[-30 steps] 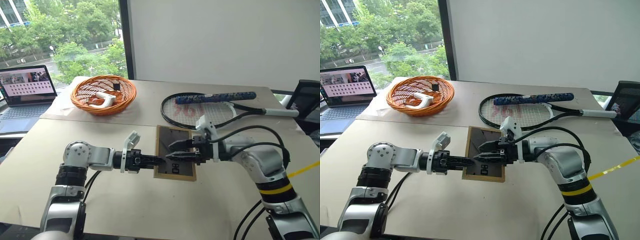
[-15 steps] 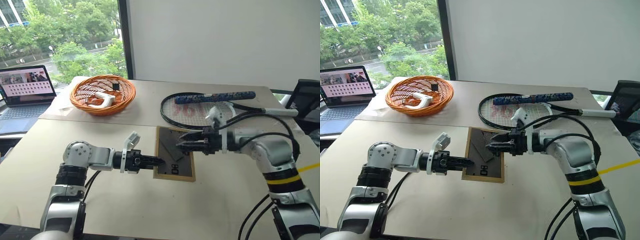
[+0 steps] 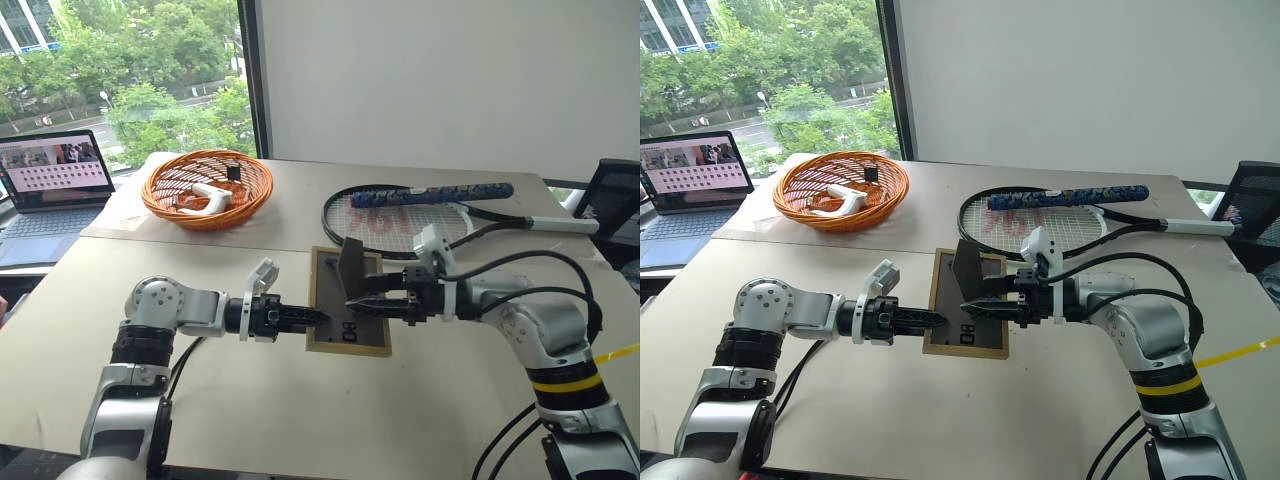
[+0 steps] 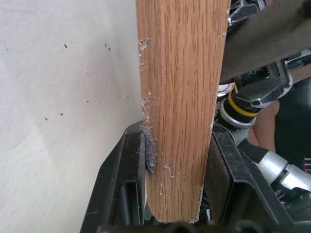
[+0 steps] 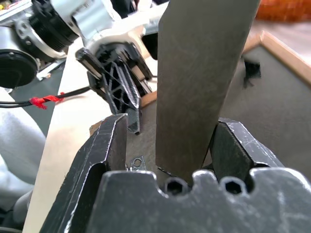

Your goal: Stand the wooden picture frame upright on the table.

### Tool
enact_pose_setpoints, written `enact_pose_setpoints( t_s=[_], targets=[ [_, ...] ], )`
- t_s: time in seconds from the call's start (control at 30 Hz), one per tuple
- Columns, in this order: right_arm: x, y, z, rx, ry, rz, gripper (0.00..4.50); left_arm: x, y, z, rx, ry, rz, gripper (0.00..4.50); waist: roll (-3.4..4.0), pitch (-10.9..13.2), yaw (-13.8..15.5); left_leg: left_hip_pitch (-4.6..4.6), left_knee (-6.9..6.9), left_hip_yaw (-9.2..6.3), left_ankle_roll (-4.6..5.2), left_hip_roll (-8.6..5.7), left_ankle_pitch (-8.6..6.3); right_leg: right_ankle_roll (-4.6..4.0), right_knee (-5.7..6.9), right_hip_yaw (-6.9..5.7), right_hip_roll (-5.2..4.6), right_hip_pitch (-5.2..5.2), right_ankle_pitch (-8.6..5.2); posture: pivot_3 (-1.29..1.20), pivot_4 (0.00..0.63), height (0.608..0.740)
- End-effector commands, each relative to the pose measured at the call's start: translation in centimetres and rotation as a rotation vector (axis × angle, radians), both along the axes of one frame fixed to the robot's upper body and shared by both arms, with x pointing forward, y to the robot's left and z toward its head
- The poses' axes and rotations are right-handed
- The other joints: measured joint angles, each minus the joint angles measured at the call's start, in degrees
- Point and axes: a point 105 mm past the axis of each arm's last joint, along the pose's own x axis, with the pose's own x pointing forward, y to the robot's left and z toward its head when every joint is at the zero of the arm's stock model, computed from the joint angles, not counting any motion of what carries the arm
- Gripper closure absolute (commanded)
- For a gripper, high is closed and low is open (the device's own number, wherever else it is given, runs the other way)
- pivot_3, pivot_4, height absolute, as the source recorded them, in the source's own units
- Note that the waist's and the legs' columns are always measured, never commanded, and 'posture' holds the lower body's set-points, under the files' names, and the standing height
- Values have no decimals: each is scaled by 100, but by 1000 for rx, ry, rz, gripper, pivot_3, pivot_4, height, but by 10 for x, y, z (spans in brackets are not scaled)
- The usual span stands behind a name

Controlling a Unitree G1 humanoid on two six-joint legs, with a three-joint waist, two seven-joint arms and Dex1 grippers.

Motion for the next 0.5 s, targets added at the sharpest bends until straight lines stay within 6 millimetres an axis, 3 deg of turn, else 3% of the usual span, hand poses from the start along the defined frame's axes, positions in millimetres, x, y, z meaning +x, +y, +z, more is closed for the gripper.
enact_pose_setpoints(
  t_s=[0.03,0.17,0.23,0.33,0.4,0.5],
  targets=[
    [-10,-3,26,37,-150,21,1605,1,3,9,-25,-3,-9,3366,0,0,-2,0,0,0,0,0,0,0,0,0,0,0,0,0,150,721],
    [11,-23,22,-30,-228,-119,1605,0,3,9,-33,16,-27,3366,0,0,-15,0,-1,-1,0,0,0,-1,0,-1,0,0,0,0,150,721],
    [24,-45,18,-86,-267,-217,1605,-1,5,10,-39,26,-40,3366,0,0,-11,0,0,-2,0,0,0,-1,0,-1,0,-1,0,0,150,721],
    [34,-78,30,-127,-417,-350,1605,-5,11,15,-68,45,-62,3366,-1,1,11,-2,1,-1,0,0,0,-1,-1,-2,0,-1,-1,0,150,721],
    [31,-84,33,-173,-524,-364,1605,-7,15,15,-66,62,-71,3366,2,2,8,-3,-2,-1,0,-1,0,-2,-2,-2,-1,-3,-2,0,150,721],
    [26,-84,20,-383,-808,-318,1605,-5,17,17,-86,93,-71,3366,2,2,8,-2,-5,-1,0,-1,0,-3,-2,-5,0,-2,-4,0,150,721]
  ],
)
